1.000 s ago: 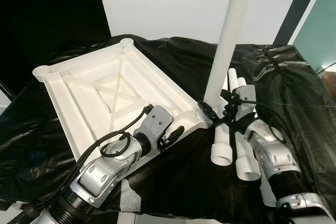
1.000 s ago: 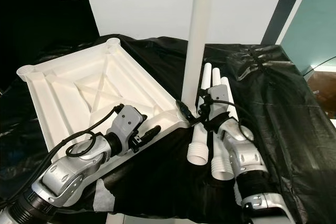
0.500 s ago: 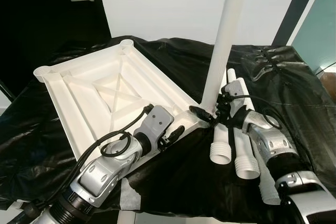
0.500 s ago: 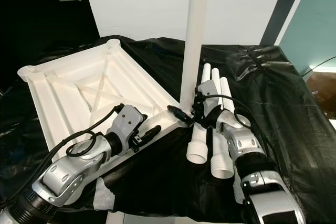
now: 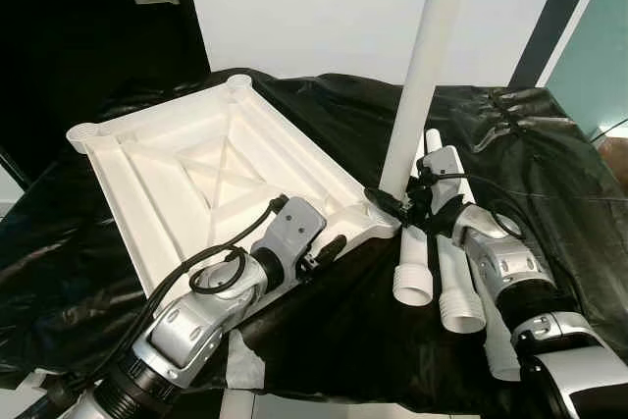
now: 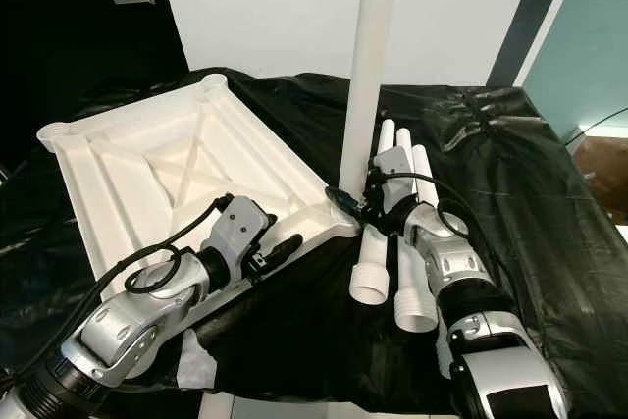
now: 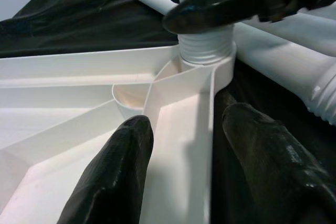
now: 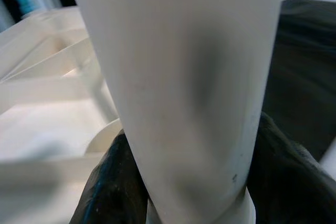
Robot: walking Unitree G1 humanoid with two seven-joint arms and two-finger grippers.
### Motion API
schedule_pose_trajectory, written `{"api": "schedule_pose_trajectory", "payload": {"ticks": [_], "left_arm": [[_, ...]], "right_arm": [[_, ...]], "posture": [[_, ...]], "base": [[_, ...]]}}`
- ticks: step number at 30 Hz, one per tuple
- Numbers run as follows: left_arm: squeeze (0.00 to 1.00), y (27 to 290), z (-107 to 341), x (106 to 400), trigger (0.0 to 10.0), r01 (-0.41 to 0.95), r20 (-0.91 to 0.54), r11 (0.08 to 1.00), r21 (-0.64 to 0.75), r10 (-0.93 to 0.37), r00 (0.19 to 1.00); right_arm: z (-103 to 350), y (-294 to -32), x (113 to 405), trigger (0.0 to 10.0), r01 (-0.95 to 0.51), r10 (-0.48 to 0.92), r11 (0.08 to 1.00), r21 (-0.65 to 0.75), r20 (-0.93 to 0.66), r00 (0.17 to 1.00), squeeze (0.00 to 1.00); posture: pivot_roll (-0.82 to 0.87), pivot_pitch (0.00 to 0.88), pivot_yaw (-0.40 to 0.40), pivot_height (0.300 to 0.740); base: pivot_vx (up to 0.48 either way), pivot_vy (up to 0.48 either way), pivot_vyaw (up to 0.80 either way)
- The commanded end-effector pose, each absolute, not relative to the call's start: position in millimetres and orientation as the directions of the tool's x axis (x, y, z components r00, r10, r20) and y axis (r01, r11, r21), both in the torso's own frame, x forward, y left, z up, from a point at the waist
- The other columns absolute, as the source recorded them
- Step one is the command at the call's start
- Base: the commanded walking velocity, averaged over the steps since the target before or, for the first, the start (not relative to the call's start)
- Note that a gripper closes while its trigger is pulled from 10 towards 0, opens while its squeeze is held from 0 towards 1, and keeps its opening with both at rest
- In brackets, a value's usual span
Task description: Building children table
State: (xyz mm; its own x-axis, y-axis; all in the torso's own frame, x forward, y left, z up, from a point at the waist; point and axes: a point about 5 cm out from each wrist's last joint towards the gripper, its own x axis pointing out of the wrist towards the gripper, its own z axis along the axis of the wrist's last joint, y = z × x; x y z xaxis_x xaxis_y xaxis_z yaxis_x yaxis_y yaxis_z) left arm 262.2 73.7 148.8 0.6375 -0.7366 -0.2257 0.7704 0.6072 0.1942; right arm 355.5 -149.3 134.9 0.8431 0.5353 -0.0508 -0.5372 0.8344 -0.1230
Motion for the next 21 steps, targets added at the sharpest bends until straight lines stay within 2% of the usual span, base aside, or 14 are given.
{"api": "schedule_pose_trajectory", "payload": {"ticks": [1,2,3,4,13,15,18,21], "left_arm": [[0.00,68,148,256,10.0,0.869,-0.259,0.468,0.164,-0.829,0.495],[0.00,68,148,255,10.0,0.869,-0.259,0.468,0.163,-0.829,0.495],[0.00,67,148,255,10.0,0.869,-0.258,0.467,0.163,-0.830,0.494],[0.00,67,148,255,10.0,0.870,-0.258,0.466,0.162,-0.831,0.494],[0.00,67,148,254,10.0,0.874,-0.260,0.459,0.163,-0.834,0.486],[0.00,67,148,254,10.0,0.874,-0.260,0.458,0.164,-0.835,0.486],[0.00,66,149,255,10.0,0.874,-0.259,0.458,0.164,-0.834,0.486],[0.00,66,148,254,10.0,0.874,-0.259,0.458,0.164,-0.835,0.486]], "right_arm": [[115,-162,352,3.3,-0.446,0.432,0.890,-0.097,-0.136,0.892,0.00],[114,-162,352,3.3,-0.417,0.404,0.906,-0.079,-0.137,0.904,0.00],[112,-161,352,8.9,-0.363,0.353,0.929,-0.065,-0.132,0.926,0.00],[111,-161,352,10.0,-0.327,0.318,0.943,-0.058,-0.130,0.939,0.00],[107,-141,346,10.0,-0.081,0.074,0.995,-0.065,-0.102,0.992,0.00],[106,-133,345,10.0,0.001,-0.004,1.000,-0.026,-0.104,0.995,0.00],[106,-120,344,10.0,0.019,-0.017,1.000,0.017,-0.107,0.994,0.00],[110,-106,341,10.0,-0.030,0.033,0.999,0.040,-0.076,0.997,0.00]], "posture": [[-0.01,0.000,-0.009,0.740],[-0.01,0.000,-0.008,0.740],[-0.01,0.000,-0.008,0.740],[-0.01,0.000,-0.008,0.740],[-0.01,0.000,-0.005,0.740],[-0.01,0.000,-0.006,0.740],[-0.01,0.000,-0.006,0.740],[-0.01,0.000,-0.006,0.740]], "base": [[0.000,0.000,0.00],[0.000,0.000,0.00],[0.000,0.000,0.00],[0.000,0.000,0.00],[0.000,0.000,0.00],[0.000,0.000,0.00],[0.000,0.000,0.00],[0.000,0.000,0.00]]}}
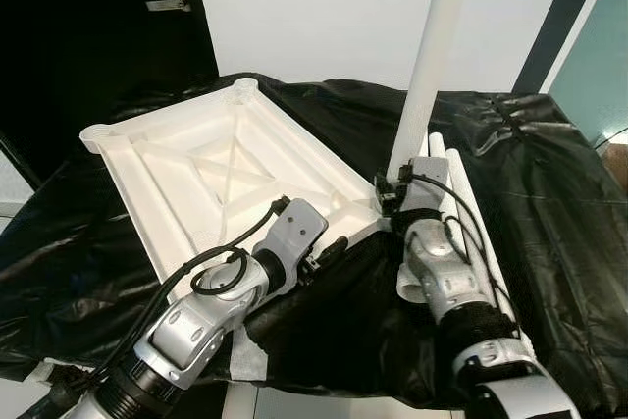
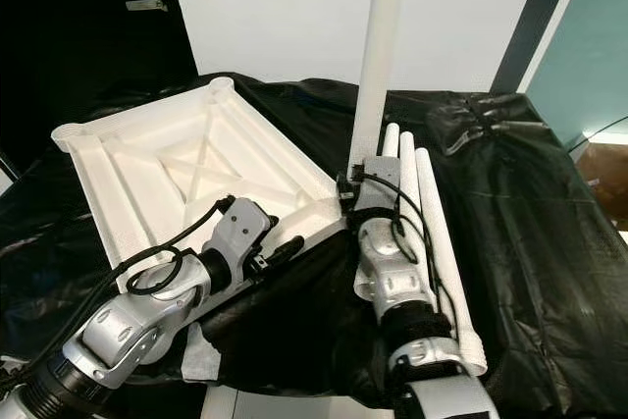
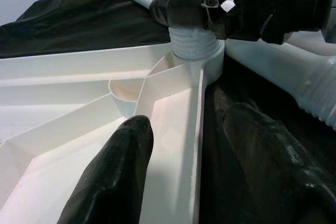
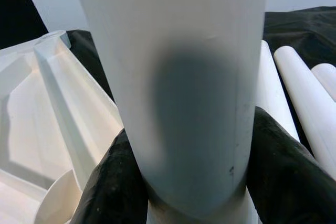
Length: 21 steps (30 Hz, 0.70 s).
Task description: Building children table
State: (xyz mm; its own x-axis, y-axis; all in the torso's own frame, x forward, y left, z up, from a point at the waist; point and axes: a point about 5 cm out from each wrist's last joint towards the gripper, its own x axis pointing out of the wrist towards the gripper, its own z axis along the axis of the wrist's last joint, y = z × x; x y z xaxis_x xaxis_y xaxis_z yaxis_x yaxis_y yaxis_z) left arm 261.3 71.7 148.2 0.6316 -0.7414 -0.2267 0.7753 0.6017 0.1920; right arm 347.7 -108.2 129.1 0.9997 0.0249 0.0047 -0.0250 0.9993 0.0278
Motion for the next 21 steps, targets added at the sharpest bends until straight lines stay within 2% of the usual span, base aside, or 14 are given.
{"api": "schedule_pose_trajectory", "payload": {"ticks": [1,6,7,9,10,16,19,21], "left_arm": [[0.00,65,148,254,10.0,0.874,-0.259,0.457,0.164,-0.835,0.485],[0.00,66,148,256,10.0,0.873,-0.259,0.459,0.166,-0.834,0.488],[0.00,66,149,256,10.0,0.872,-0.259,0.460,0.167,-0.833,0.489],[0.00,66,149,256,10.0,0.872,-0.259,0.461,0.168,-0.833,0.490],[0.00,66,149,256,10.0,0.872,-0.258,0.460,0.168,-0.833,0.489],[0.00,65,148,256,10.0,0.873,-0.257,0.458,0.168,-0.834,0.488],[0.00,66,149,256,10.0,0.872,-0.258,0.459,0.167,-0.834,0.488],[0.00,67,149,256,10.0,0.872,-0.258,0.460,0.167,-0.833,0.489]], "right_arm": [[111,-106,340,10.0,-0.039,0.042,0.998,0.043,-0.065,0.997,0.00],[113,-112,340,10.0,-0.015,0.017,0.999,0.037,-0.055,0.998,0.00],[115,-113,340,10.0,-0.012,0.014,0.999,0.039,-0.047,0.999,0.66],[116,-113,340,10.0,-0.011,0.012,0.999,0.040,-0.041,0.999,0.66],[120,-115,340,10.0,-0.025,0.026,0.999,0.042,-0.012,1.000,1.00],[123,-119,337,10.0,-0.058,0.057,0.997,0.046,0.029,0.998,1.00],[124,-136,331,10.0,-0.156,0.154,0.987,0.026,0.059,0.986,1.00],[124,-139,330,10.0,-0.179,0.178,0.984,0.021,0.058,0.982,1.00]], "posture": [[-0.01,0.000,-0.007,0.740],[-0.01,0.000,-0.007,0.740],[-0.01,0.000,-0.008,0.740],[-0.01,0.000,-0.008,0.740],[-0.01,0.000,-0.008,0.740],[-0.01,0.000,-0.007,0.740],[-0.01,0.000,-0.007,0.740],[-0.01,0.000,-0.007,0.740]], "base": [[0.000,0.000,0.00],[0.000,0.000,0.00],[0.000,0.000,0.00],[0.000,0.000,0.00],[0.000,0.000,0.00],[0.000,0.000,0.00],[0.000,0.000,0.00],[0.000,0.000,0.00]]}}
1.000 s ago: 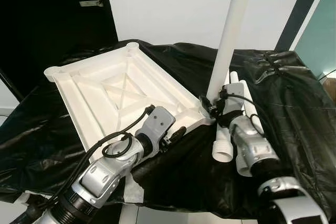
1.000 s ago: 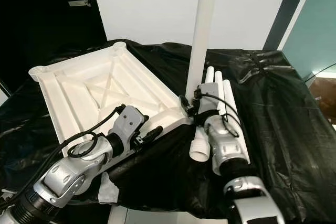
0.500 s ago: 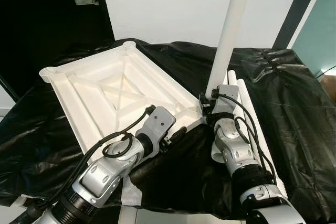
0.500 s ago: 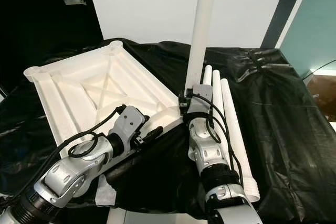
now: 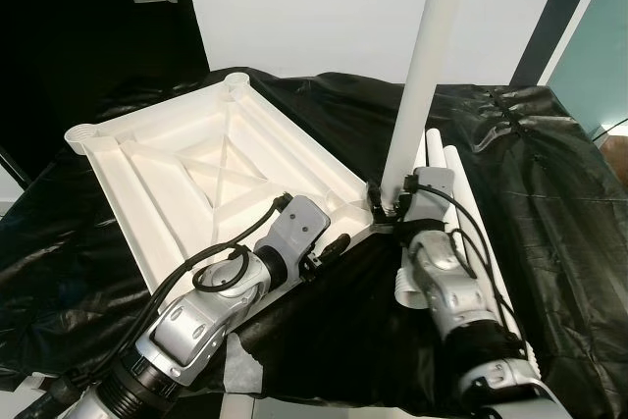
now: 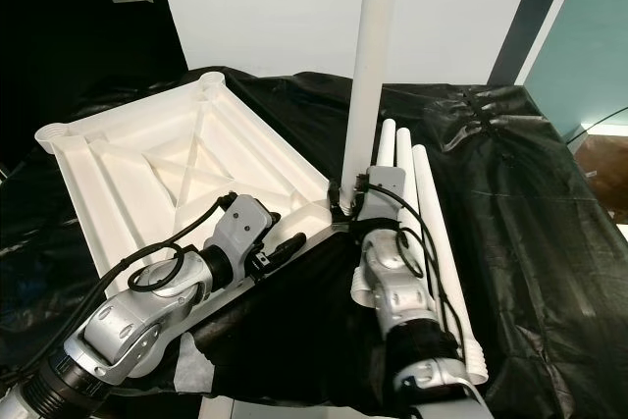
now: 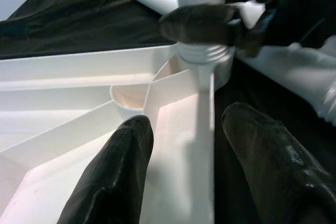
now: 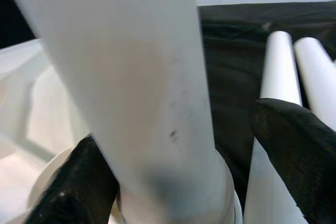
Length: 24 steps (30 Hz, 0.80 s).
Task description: Building children table
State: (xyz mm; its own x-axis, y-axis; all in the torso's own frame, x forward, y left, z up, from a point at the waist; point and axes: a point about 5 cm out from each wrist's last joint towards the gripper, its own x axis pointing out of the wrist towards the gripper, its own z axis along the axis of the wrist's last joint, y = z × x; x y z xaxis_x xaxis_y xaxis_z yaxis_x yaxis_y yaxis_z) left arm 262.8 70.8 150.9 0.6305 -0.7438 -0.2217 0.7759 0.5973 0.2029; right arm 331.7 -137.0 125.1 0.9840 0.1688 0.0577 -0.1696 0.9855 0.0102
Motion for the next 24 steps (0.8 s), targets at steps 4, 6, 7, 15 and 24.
{"api": "schedule_pose_trajectory", "payload": {"ticks": [4,6,7,15,24], "left_arm": [[0.00,68,148,256,10.0,0.872,-0.260,0.461,0.167,-0.832,0.490],[0.00,67,148,257,10.0,0.872,-0.258,0.460,0.166,-0.833,0.489],[0.00,67,148,257,10.0,0.873,-0.258,0.459,0.166,-0.834,0.488],[0.00,66,150,258,10.0,0.869,-0.250,0.465,0.168,-0.832,0.494],[0.00,69,151,260,10.0,0.862,-0.249,0.476,0.173,-0.826,0.506]], "right_arm": [[122,-153,327,10.0,-0.301,0.303,0.953,-0.038,0.052,0.952,0.65],[124,-160,328,10.0,-0.378,0.381,0.923,-0.072,0.033,0.924,0.00],[126,-163,330,10.0,-0.410,0.412,0.909,-0.074,0.023,0.911,0.00],[136,-163,344,10.0,-0.595,0.594,0.789,-0.154,-0.055,0.802,0.00],[144,-150,355,10.0,-0.688,0.687,0.703,-0.183,-0.078,0.723,0.00]], "posture": [[-0.02,0.000,-0.003,0.740],[-0.03,0.000,-0.002,0.740],[-0.03,0.000,-0.002,0.740],[-0.02,0.000,-0.005,0.740],[0.00,0.000,-0.009,0.740]], "base": [[0.000,0.000,0.00],[0.000,0.000,0.00],[0.000,0.000,0.00],[0.000,0.000,0.00],[0.000,0.000,0.00]]}}
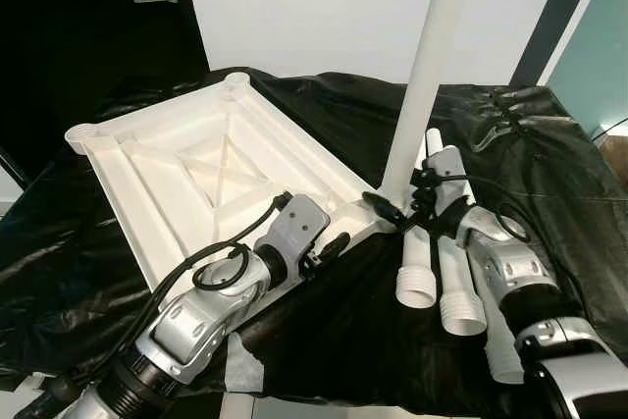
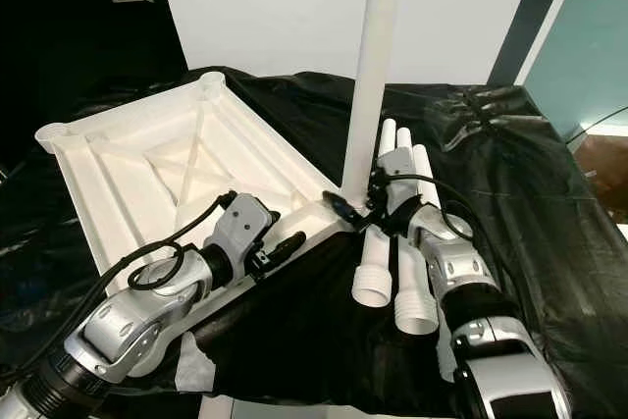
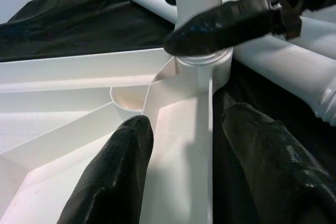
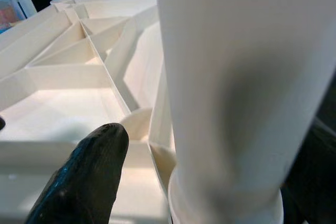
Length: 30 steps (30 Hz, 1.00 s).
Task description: Building children table
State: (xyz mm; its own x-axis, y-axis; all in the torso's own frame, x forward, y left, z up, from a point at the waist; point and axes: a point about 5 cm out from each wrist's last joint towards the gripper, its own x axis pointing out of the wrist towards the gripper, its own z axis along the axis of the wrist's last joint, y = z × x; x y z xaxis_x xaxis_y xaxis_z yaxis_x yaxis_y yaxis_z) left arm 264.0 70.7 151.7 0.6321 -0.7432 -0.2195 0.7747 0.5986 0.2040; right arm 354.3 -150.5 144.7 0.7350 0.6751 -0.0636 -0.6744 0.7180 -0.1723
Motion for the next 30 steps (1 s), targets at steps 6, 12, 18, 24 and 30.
{"api": "schedule_pose_trajectory", "payload": {"ticks": [6,12,18,24,30], "left_arm": [[0.00,69,152,261,10.0,0.859,-0.246,0.481,0.176,-0.823,0.512],[0.00,68,151,259,10.0,0.858,-0.246,0.485,0.172,-0.822,0.514],[0.00,68,151,258,10.0,0.859,-0.248,0.483,0.169,-0.823,0.511],[0.00,68,151,258,10.0,0.861,-0.248,0.479,0.169,-0.825,0.508],[0.00,66,152,256,10.0,0.867,-0.249,0.470,0.162,-0.831,0.497]], "right_arm": [[146,-151,358,0.0,-0.706,0.704,0.683,-0.189,-0.089,0.705,0.00],[136,-166,363,0.0,-0.615,0.598,0.764,-0.196,-0.142,0.789,0.00],[127,-172,364,0.0,-0.488,0.471,0.859,-0.152,-0.140,0.871,0.00],[120,-170,365,3.0,-0.349,0.338,0.934,-0.076,-0.129,0.932,0.00],[113,-147,358,10.0,-0.167,0.161,0.985,-0.054,-0.095,0.982,0.00]], "posture": [[0.00,0.000,-0.015,0.740],[0.00,0.000,-0.018,0.740],[0.00,0.000,-0.014,0.740],[-0.01,0.000,-0.011,0.740],[-0.02,0.000,-0.005,0.740]], "base": [[0.000,0.000,0.00],[0.000,0.000,0.00],[0.000,0.000,0.00],[0.000,0.000,0.00],[0.000,0.000,0.00]]}}
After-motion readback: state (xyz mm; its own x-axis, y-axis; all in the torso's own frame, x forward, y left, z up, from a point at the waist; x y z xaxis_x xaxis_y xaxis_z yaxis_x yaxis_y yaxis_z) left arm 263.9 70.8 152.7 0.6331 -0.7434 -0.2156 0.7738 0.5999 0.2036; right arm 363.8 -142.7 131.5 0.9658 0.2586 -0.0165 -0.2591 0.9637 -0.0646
